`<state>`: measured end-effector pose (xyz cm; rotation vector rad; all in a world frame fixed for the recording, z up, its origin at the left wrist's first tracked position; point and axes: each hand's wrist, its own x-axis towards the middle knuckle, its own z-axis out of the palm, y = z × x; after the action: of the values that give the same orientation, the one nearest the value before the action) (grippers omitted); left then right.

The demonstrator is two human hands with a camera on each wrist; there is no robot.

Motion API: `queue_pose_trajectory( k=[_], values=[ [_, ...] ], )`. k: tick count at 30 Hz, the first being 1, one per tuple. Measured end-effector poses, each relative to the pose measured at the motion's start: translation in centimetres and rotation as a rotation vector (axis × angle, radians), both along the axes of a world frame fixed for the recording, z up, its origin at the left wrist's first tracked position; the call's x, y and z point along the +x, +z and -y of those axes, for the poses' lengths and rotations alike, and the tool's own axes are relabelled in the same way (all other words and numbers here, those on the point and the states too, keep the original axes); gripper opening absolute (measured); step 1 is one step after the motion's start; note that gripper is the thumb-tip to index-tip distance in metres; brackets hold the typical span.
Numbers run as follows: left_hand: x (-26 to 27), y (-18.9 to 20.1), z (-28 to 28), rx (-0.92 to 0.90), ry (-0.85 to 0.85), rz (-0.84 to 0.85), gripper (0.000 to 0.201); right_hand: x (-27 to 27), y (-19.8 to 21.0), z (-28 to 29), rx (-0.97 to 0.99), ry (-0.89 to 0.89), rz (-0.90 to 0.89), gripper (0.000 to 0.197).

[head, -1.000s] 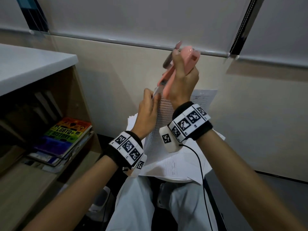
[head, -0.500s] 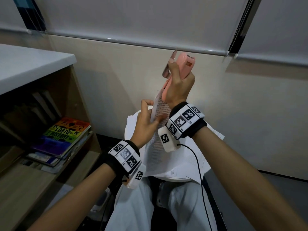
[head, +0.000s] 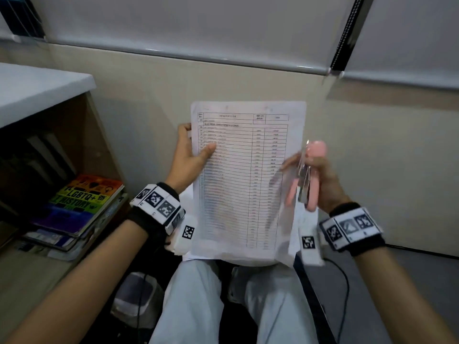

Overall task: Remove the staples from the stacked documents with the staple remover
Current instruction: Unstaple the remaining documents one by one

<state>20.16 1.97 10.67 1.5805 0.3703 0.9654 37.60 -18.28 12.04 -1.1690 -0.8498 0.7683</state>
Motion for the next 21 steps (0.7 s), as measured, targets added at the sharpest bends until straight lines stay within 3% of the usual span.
queue_pose_trajectory(
  k=[3,6,9,11,16,21],
  values=[
    [1.6,-2.0,-0.2,0.060,0.108,-0.170,0.041,-0.6,-3.3,1.3,-0.279,-0.082,-0.009,0.024],
    [3.0,-5.8,0.0,-0.067,0.047,-0.380,0.029,1.2,-6.7,3.0,-0.425,-0.425,-0.169,0.026],
    [3.1,-10.6,-0.5,0.013,0.149,-0.876,0.055,3.1,-8.8,6.2,-0.529,-0.722,-0.256,0.019],
    [3.1,-13.1,-0.5,0.025,0.212,-1.092,0.068,3.6,-9.1,8.3,-0.570,-0.794,-0.284,0.014],
    [5.0,-17.2,0.8,0.071,0.340,-1.312,0.091,5.1,-10.4,11.3,-0.640,-0.889,-0.239,0.013],
    [6.4,-18.1,0.4,0.100,0.481,-1.407,0.110,6.0,-12.0,12.5,-0.705,-0.900,-0.279,0.015]
  ],
)
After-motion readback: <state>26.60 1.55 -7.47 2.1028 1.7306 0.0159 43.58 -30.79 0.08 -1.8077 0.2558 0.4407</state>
